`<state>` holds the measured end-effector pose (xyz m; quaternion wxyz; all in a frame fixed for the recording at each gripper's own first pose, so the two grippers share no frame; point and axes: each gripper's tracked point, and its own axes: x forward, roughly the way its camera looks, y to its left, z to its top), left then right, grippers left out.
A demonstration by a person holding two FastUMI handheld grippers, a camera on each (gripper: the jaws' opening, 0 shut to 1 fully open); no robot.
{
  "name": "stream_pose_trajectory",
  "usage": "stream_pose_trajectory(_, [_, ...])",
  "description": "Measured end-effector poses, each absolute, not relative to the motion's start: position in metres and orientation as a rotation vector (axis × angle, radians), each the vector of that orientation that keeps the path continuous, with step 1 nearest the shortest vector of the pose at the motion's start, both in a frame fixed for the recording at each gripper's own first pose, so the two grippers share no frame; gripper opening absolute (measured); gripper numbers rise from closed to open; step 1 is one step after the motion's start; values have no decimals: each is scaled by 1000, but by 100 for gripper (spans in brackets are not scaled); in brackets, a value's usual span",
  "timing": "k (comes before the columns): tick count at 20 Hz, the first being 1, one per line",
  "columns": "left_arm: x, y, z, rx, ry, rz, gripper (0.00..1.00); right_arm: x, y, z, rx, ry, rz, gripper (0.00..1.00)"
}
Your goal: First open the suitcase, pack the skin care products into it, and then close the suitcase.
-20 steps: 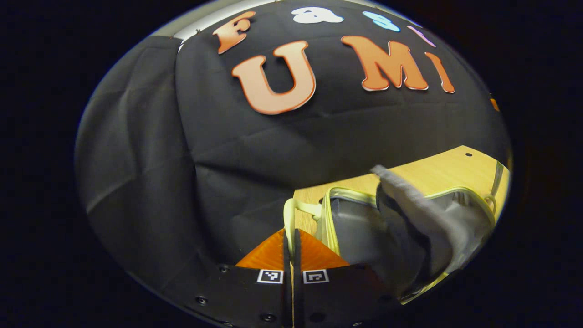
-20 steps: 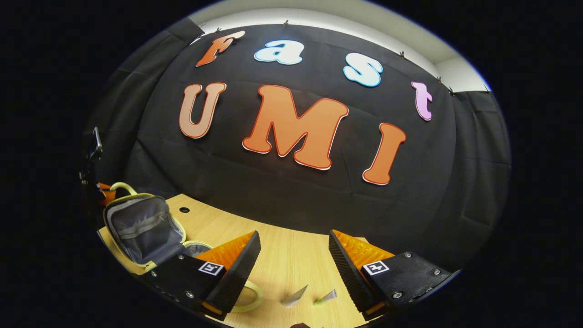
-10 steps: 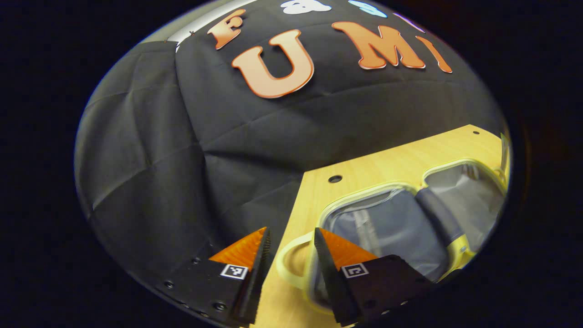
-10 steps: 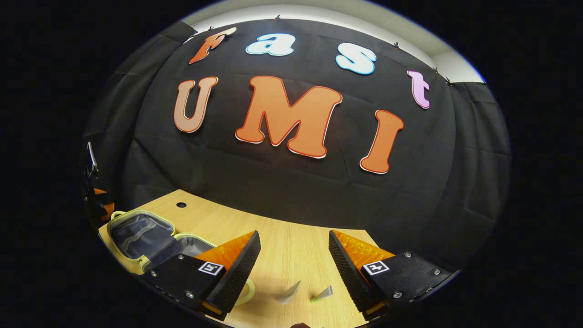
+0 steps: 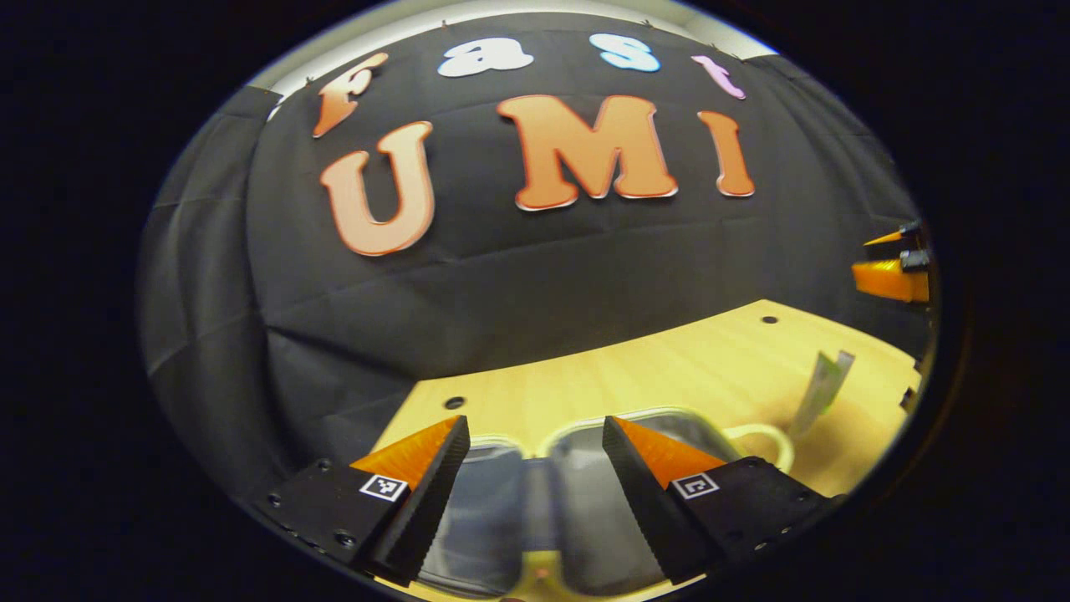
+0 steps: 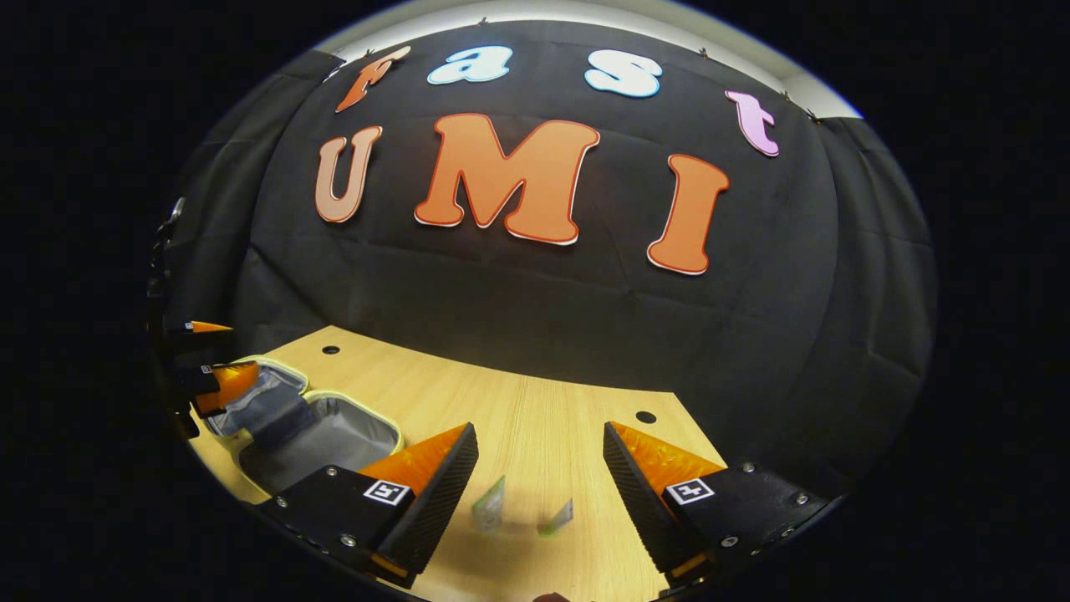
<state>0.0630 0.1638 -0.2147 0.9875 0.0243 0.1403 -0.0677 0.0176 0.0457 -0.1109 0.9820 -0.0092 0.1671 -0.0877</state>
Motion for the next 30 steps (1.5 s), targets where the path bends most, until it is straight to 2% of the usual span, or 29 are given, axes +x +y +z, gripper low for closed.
stream_pose_trajectory(4, [55,52,-214,37,292,-299,99,8,18,-137,5,386,-148,95])
stream_pose_trajectory(9, [46,-52,-225,15,313,-439,99,1,-7,-156,23,413,-117,95])
stream_pose_trajectory(15, [49,-126,-244,-7,314,-522,99,-2,-20,-178,-1,426,-61,95])
stream_pose_trajectory(20, [64,-164,-296,-32,392,-527,98,-4,-20,-199,-12,417,-30,95])
stream_pose_trajectory(22, [72,-179,-318,-20,445,-535,91,-4,-18,-210,-17,421,-17,95])
stream_pose_trajectory(24, [73,-184,-330,-3,446,-524,80,-7,-18,-219,-16,432,-4,96])
stream_pose_trajectory(27, [79,-184,-325,-15,424,-531,44,-11,-16,-229,-15,440,23,96])
stream_pose_trajectory(30, [77,-178,-306,-22,420,-496,38,-15,-14,-244,-5,481,60,96])
